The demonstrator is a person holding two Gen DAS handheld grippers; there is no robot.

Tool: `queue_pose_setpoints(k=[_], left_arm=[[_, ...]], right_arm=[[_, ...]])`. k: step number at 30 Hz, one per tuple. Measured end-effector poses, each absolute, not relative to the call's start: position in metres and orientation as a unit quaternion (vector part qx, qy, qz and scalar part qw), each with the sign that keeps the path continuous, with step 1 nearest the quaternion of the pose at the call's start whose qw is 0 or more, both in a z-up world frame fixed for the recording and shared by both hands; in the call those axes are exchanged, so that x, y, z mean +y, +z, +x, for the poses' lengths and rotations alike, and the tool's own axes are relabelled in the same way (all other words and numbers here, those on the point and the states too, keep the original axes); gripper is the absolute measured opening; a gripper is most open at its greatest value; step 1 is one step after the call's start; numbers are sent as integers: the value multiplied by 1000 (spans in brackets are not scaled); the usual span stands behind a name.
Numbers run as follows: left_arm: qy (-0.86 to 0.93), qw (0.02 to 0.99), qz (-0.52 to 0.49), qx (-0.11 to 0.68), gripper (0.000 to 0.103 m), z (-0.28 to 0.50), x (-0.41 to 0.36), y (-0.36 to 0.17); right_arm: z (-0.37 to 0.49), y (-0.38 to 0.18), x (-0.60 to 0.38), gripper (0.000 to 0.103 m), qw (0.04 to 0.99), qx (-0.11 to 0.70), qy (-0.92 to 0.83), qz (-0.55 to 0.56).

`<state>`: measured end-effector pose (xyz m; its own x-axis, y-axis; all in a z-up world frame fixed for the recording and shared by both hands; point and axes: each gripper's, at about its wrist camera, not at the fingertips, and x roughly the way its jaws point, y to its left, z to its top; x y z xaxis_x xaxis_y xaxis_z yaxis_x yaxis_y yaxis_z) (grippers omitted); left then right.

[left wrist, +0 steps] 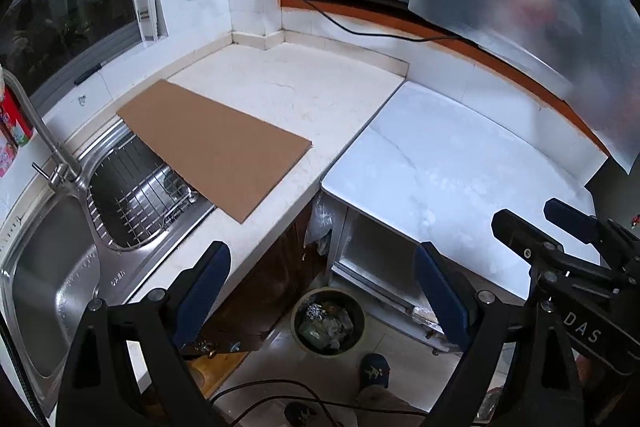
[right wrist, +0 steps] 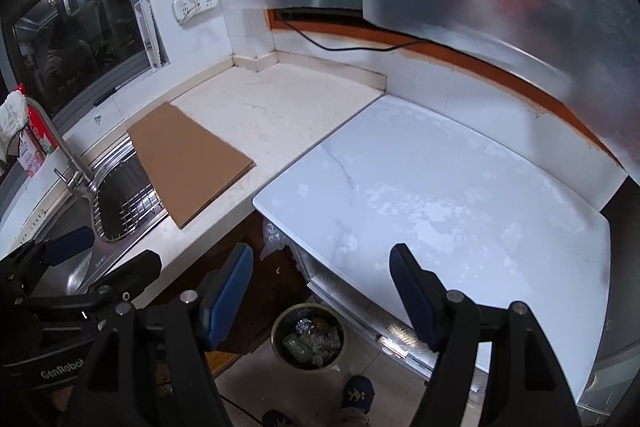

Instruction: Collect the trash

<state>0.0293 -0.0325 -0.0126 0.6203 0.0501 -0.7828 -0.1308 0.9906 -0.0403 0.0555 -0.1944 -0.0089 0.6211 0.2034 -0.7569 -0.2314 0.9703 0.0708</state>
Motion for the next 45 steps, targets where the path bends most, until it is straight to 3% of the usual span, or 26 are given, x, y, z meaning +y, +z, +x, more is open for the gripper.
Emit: queue_pose_setpoints(k=[45], left_arm=[[44,907,-22,418,90,28,-29,-3]], right_arm=[[54,2,-196,72,906,408,113,-10]])
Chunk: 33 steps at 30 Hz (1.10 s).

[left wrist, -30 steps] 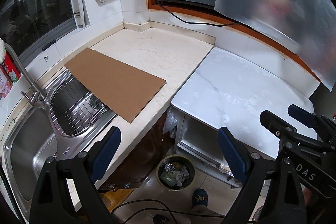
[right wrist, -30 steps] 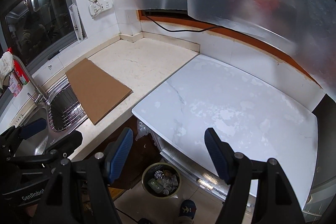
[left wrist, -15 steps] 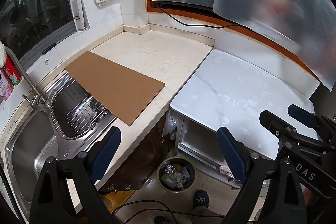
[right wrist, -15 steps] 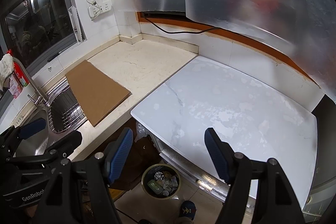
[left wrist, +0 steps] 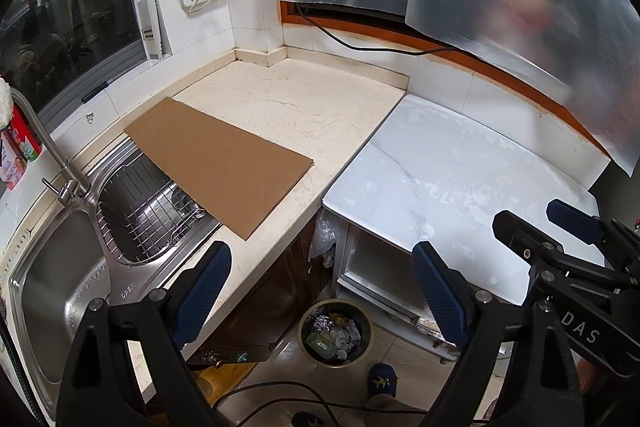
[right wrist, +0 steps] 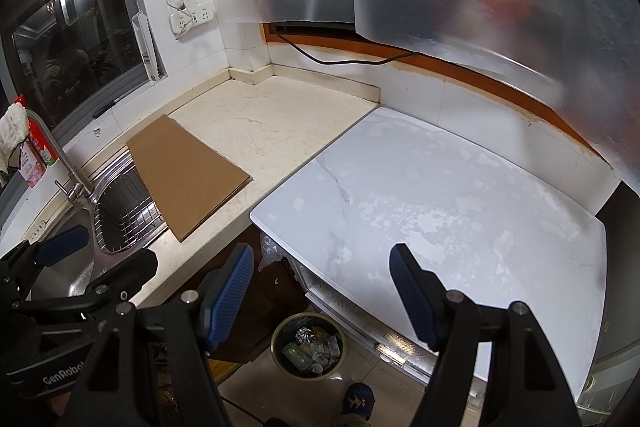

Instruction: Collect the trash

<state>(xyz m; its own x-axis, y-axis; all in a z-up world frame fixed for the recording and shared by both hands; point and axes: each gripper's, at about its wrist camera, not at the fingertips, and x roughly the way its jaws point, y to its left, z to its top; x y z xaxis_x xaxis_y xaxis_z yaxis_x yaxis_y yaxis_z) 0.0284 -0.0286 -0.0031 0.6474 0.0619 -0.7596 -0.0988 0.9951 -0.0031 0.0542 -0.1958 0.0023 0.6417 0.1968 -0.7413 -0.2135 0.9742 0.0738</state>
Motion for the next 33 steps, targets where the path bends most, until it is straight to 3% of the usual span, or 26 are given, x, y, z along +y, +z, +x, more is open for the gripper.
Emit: queue_pose_setpoints(k=[33], left_arm=[[48,906,-23,421,90,30,-35,-4]], right_arm=[[54,0,-198,71,904,411,113,-6]])
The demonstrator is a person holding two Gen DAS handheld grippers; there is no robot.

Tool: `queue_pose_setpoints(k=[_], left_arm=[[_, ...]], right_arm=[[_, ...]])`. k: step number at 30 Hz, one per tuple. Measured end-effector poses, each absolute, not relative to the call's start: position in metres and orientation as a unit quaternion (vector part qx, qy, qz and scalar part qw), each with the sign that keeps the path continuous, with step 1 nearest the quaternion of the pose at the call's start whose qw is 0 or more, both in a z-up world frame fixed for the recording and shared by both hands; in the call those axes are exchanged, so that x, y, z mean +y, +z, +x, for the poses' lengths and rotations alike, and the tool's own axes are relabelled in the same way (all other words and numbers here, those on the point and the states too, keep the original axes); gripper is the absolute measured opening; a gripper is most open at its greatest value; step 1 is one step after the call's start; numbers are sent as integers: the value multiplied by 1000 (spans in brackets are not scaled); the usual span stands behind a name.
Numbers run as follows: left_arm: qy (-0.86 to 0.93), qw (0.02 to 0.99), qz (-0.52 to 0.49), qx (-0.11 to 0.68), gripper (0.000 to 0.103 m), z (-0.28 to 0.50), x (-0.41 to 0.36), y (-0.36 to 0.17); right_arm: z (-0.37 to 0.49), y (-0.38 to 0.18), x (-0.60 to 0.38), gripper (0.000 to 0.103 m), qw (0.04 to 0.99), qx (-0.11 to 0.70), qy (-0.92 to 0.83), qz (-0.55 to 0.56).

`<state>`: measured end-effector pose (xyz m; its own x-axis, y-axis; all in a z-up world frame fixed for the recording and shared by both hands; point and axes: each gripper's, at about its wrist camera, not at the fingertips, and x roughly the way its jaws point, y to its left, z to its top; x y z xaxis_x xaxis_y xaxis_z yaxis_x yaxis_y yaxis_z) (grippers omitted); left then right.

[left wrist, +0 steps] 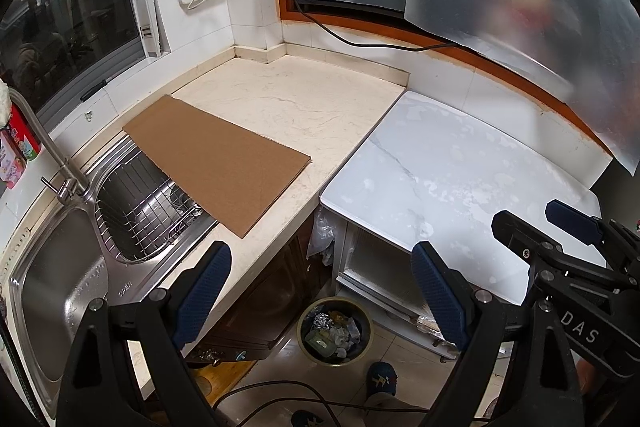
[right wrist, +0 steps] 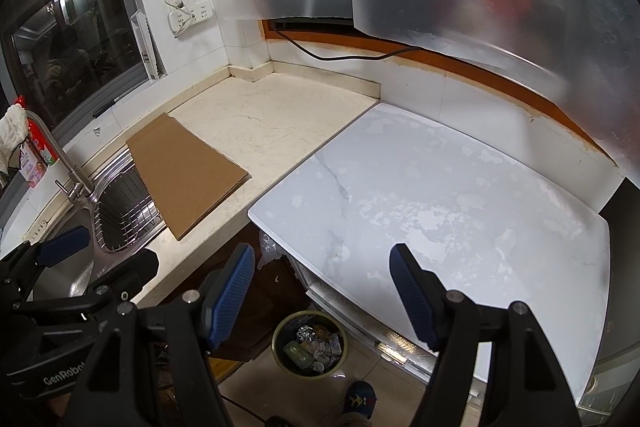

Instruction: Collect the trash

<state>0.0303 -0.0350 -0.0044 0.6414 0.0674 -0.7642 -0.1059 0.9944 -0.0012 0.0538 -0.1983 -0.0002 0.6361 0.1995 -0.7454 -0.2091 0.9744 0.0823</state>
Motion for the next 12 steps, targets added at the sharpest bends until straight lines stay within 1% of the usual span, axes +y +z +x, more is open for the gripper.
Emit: queue_pose_setpoints(k=[12], left_arm=[[43,904,-22,424,90,32,-35,-5]], right_arm=[[55,-3,-200,72,903,414,112,-4]])
